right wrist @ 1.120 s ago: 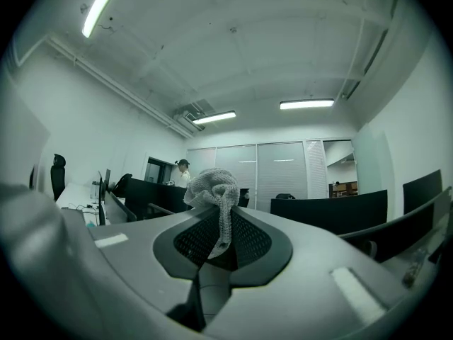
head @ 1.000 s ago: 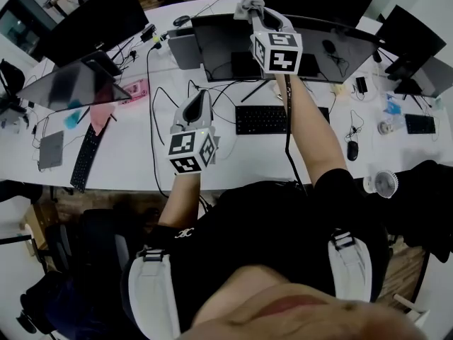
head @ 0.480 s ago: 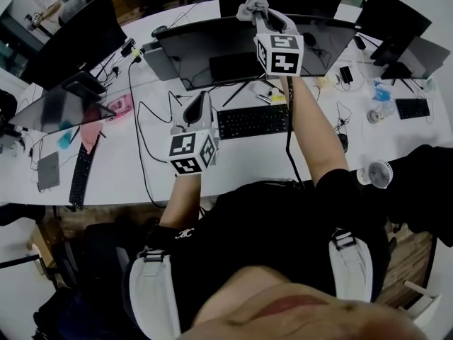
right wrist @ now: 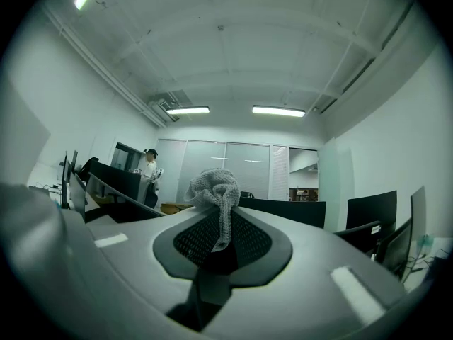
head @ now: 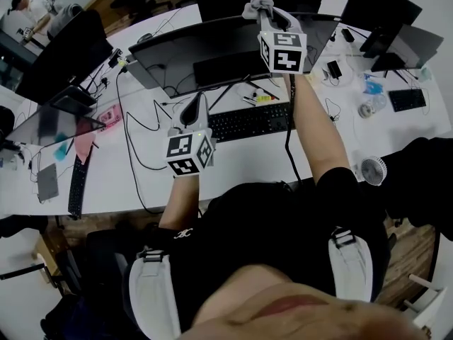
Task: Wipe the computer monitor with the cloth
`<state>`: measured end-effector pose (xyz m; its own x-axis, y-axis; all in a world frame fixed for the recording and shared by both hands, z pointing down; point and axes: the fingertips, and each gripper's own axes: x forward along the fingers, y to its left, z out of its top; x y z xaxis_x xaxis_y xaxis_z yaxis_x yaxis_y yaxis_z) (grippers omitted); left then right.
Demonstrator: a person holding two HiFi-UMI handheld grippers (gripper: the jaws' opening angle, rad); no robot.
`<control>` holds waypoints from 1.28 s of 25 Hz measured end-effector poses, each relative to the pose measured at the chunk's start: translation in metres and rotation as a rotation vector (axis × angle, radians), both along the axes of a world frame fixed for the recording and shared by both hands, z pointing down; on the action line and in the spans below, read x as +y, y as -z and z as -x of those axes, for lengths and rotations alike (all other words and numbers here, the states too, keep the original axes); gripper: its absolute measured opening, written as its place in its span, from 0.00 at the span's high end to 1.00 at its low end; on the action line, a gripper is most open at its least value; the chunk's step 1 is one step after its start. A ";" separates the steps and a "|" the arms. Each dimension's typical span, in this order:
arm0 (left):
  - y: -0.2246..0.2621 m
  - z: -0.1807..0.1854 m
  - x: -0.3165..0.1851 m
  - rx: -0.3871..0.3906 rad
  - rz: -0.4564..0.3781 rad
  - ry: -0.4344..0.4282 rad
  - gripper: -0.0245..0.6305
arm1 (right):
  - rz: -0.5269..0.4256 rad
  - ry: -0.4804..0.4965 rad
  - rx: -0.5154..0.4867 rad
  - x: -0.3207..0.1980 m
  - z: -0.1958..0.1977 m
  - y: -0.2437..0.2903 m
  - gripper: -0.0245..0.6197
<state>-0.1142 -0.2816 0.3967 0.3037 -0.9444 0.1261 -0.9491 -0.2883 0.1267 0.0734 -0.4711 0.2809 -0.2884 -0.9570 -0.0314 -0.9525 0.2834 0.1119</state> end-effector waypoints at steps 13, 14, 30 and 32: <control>-0.011 -0.024 -0.003 0.031 0.004 0.041 0.88 | 0.003 -0.135 0.003 -0.018 -0.123 0.000 0.90; -0.011 -0.026 -0.003 0.030 0.002 0.042 0.88 | 0.003 -0.144 0.003 -0.019 -0.131 -0.001 0.90; -0.008 -0.025 -0.003 0.010 -0.005 0.081 0.88 | -0.004 -0.293 -0.047 -0.033 -0.252 -0.003 0.90; -0.008 -0.028 -0.005 0.004 -0.003 0.077 0.88 | 0.001 -0.291 -0.026 -0.034 -0.259 -0.007 0.90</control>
